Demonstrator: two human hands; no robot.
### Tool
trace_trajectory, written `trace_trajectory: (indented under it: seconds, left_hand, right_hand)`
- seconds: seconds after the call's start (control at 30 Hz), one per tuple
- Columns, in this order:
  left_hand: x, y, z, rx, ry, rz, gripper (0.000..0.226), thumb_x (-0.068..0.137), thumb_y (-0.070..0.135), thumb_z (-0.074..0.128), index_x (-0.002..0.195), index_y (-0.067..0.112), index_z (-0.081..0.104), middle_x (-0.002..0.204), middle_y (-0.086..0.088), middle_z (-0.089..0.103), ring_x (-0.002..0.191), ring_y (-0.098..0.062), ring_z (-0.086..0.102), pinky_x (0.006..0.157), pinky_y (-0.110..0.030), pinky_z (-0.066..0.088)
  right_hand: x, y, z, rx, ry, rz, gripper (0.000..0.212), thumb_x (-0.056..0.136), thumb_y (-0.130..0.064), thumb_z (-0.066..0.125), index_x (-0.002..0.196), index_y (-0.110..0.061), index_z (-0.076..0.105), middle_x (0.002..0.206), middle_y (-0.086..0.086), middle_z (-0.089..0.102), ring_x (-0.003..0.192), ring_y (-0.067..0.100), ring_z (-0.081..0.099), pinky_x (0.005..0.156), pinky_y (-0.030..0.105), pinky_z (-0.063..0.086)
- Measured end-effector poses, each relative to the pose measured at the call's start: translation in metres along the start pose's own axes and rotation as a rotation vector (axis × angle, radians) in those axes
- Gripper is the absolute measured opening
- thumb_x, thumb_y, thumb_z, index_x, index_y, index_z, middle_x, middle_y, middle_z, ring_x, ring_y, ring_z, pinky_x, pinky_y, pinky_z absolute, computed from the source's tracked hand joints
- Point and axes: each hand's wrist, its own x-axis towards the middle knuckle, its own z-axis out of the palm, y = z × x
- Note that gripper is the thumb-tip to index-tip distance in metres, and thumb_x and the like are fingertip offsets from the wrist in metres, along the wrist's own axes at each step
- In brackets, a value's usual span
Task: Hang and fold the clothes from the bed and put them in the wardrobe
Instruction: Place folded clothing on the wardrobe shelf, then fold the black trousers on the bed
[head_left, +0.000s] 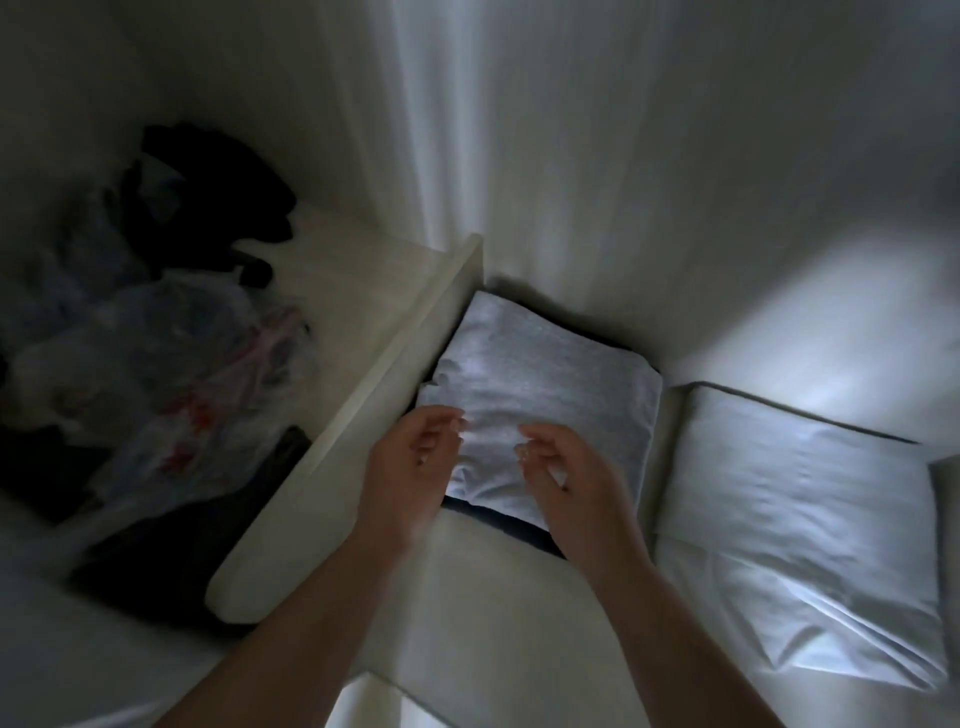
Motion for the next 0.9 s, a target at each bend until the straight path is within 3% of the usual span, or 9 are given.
trace_trajectory:
  seconds: [0.1, 0.2, 0.27, 0.37, 0.43, 0.53, 0.73, 0.9]
  left_hand:
    - [-0.042, 0.026, -0.025, -0.069, 0.015, 0.018, 0.025, 0.093, 0.006, 0.055, 0.087, 0.028, 0.066, 0.082, 0.020, 0.071, 0.079, 0.003, 0.066, 0.069, -0.007, 0.046]
    - [-0.092, 0.051, -0.048, -0.150, 0.054, 0.041, 0.025, 0.093, 0.003, 0.056, 0.087, 0.026, 0.066, 0.078, 0.020, 0.071, 0.075, 0.005, 0.065, 0.071, -0.008, 0.046]
    - [-0.131, 0.063, -0.064, -0.168, 0.078, 0.050, 0.025, 0.092, 0.007, 0.059, 0.084, 0.029, 0.067, 0.078, 0.019, 0.071, 0.076, 0.002, 0.066, 0.075, -0.017, 0.049]
    - [-0.201, 0.080, -0.103, -0.168, 0.084, 0.110, 0.010, 0.084, 0.033, 0.061, 0.083, 0.035, 0.071, 0.083, 0.005, 0.072, 0.079, -0.010, 0.066, 0.077, -0.036, 0.052]
    - [-0.253, 0.087, -0.134, -0.162, 0.104, 0.129, 0.011, 0.083, 0.041, 0.060, 0.088, 0.037, 0.070, 0.086, -0.003, 0.071, 0.080, -0.014, 0.065, 0.078, -0.037, 0.052]
    - [-0.321, 0.089, -0.175, -0.165, 0.170, 0.125, 0.007, 0.090, 0.026, 0.063, 0.091, 0.025, 0.070, 0.088, 0.003, 0.072, 0.083, -0.011, 0.067, 0.084, -0.034, 0.053]
    - [-0.430, 0.071, -0.264, -0.116, 0.442, 0.045, 0.009, 0.089, 0.030, 0.062, 0.087, 0.034, 0.070, 0.089, 0.005, 0.073, 0.084, -0.010, 0.068, 0.085, -0.031, 0.054]
    - [-0.485, 0.051, -0.307, -0.068, 0.640, -0.076, 0.016, 0.091, 0.014, 0.061, 0.089, 0.027, 0.069, 0.088, 0.005, 0.074, 0.081, -0.006, 0.068, 0.082, -0.025, 0.052]
  right_hand:
    - [-0.025, -0.039, 0.001, 0.071, -0.036, -0.055, 0.029, 0.092, -0.019, 0.058, 0.113, -0.039, 0.057, 0.092, -0.022, 0.065, 0.081, -0.001, 0.066, 0.070, 0.012, 0.048]
    - [-0.060, -0.071, 0.000, 0.112, -0.031, -0.110, 0.036, 0.092, -0.020, 0.059, 0.106, -0.052, 0.049, 0.094, -0.036, 0.060, 0.078, 0.002, 0.068, 0.074, 0.024, 0.052]
    - [-0.090, -0.085, 0.001, 0.124, -0.026, -0.157, 0.038, 0.092, -0.017, 0.059, 0.104, -0.052, 0.050, 0.094, -0.034, 0.061, 0.081, 0.003, 0.068, 0.077, 0.028, 0.052]
    - [-0.148, -0.114, 0.004, 0.152, -0.066, -0.217, 0.046, 0.090, -0.013, 0.061, 0.106, -0.055, 0.049, 0.097, -0.028, 0.063, 0.084, 0.007, 0.069, 0.081, 0.034, 0.053]
    - [-0.190, -0.132, 0.010, 0.141, -0.136, -0.278, 0.049, 0.090, -0.015, 0.061, 0.109, -0.058, 0.047, 0.100, -0.025, 0.063, 0.086, 0.009, 0.069, 0.082, 0.032, 0.051]
    - [-0.241, -0.153, 0.019, 0.130, -0.256, -0.340, 0.047, 0.091, -0.019, 0.059, 0.112, -0.058, 0.043, 0.100, -0.023, 0.063, 0.092, 0.009, 0.068, 0.080, 0.023, 0.046]
    - [-0.322, -0.192, 0.055, 0.006, -0.500, -0.435, 0.043, 0.092, -0.020, 0.058, 0.122, -0.047, 0.044, 0.105, -0.022, 0.061, 0.093, -0.006, 0.062, 0.084, 0.018, 0.046]
    - [-0.350, -0.214, 0.087, -0.151, -0.656, -0.510, 0.042, 0.093, -0.027, 0.056, 0.128, -0.043, 0.040, 0.113, -0.027, 0.055, 0.100, -0.019, 0.052, 0.081, 0.008, 0.041]
